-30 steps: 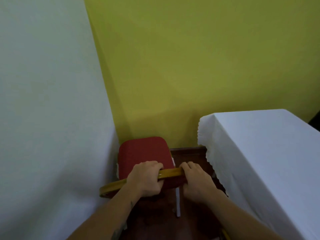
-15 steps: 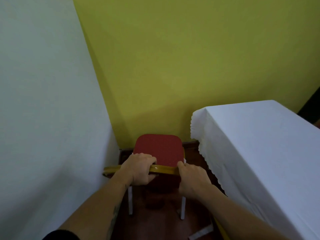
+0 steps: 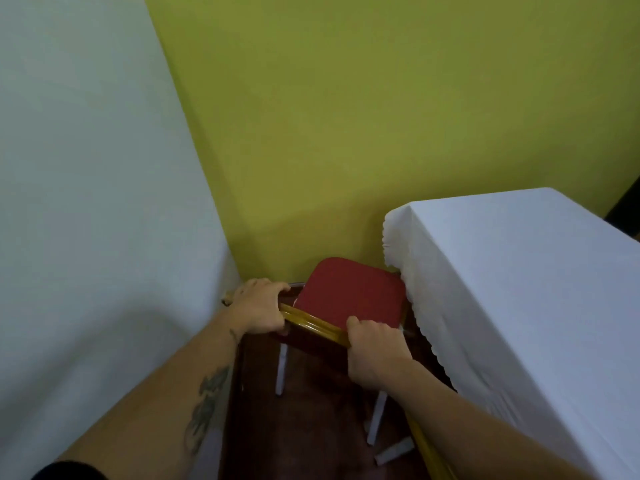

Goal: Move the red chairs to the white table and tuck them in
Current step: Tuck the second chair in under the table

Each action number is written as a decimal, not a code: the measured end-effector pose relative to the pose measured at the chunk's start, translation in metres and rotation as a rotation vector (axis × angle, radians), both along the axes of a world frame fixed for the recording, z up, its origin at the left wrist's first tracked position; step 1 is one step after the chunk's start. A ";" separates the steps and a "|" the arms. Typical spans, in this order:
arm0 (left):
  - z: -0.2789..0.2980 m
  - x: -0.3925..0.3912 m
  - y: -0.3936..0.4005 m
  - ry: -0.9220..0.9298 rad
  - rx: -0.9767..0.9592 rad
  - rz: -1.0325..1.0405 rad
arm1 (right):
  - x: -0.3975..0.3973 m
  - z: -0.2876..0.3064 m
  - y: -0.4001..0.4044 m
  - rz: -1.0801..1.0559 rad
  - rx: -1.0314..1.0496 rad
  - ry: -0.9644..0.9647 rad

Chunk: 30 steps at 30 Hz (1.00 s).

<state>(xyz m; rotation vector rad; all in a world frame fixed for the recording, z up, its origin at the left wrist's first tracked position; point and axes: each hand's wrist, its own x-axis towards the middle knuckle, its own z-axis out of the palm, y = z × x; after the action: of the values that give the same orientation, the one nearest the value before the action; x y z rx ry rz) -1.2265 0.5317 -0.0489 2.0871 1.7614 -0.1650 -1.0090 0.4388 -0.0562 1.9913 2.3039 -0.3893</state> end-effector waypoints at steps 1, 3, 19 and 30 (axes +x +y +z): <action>-0.001 -0.004 -0.001 -0.168 -0.089 0.111 | 0.003 -0.003 -0.001 -0.012 -0.006 0.008; 0.002 -0.006 -0.007 -0.635 -0.125 0.388 | 0.009 -0.010 -0.004 -0.030 -0.019 0.037; -0.051 0.077 -0.042 -1.283 -0.014 1.224 | 0.006 -0.012 -0.018 -0.010 -0.110 0.061; -0.050 0.000 -0.037 -1.117 -0.174 0.904 | -0.059 -0.013 -0.034 0.025 -0.183 0.132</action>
<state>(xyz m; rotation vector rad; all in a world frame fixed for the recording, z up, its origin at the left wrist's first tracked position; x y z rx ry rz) -1.2264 0.4942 -0.0992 0.7394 1.5904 0.8744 -1.0678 0.4047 -0.0690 1.9008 2.2705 -0.7209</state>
